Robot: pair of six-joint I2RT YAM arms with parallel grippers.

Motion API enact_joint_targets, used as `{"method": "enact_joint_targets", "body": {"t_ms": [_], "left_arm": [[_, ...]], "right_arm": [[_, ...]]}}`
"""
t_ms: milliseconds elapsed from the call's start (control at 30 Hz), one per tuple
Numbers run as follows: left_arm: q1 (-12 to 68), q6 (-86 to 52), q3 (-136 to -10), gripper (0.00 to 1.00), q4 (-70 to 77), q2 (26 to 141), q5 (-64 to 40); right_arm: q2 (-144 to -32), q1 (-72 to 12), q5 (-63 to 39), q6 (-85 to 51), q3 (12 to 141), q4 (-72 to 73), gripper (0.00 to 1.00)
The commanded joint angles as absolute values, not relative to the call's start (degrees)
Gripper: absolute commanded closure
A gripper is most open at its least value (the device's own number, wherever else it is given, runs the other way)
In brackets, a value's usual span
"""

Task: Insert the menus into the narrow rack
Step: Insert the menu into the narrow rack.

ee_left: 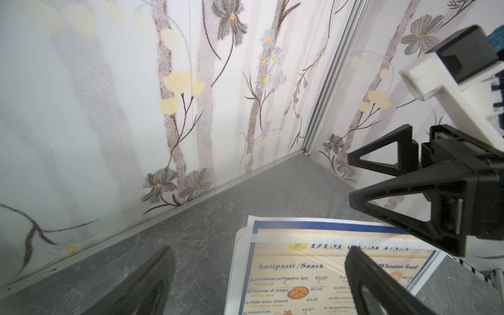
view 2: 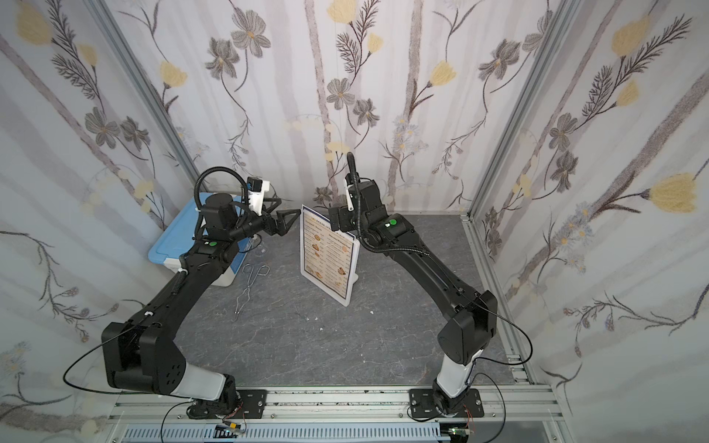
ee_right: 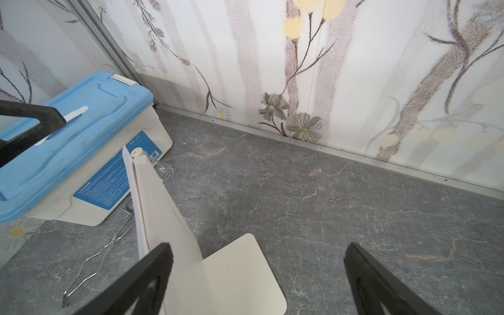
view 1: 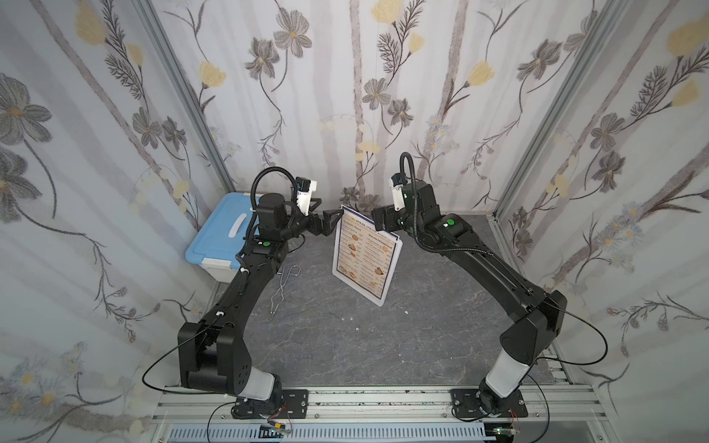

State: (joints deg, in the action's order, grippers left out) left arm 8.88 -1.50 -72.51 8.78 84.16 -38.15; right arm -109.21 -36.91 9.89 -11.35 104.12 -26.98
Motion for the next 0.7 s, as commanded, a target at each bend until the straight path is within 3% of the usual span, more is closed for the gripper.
{"method": "enact_joint_targets", "body": {"t_ms": [0, 467, 667], "left_arm": [[8.79, -1.49, -72.34, 0.00, 10.76, 83.69, -38.14], [8.79, -1.67, -70.71, 0.00, 11.59, 82.95, -36.82], [8.38, 1.94, -69.77, 0.00, 7.33, 80.76, -21.58]], "right_arm": [[-109.60, -37.11, 11.16, -12.08, 103.38, -26.29, 0.00], [-109.30, -38.41, 12.92, -12.40, 100.38, -25.58, 0.00], [-104.44, -37.48, 17.23, -11.67, 100.35, -23.71, 0.00]]}}
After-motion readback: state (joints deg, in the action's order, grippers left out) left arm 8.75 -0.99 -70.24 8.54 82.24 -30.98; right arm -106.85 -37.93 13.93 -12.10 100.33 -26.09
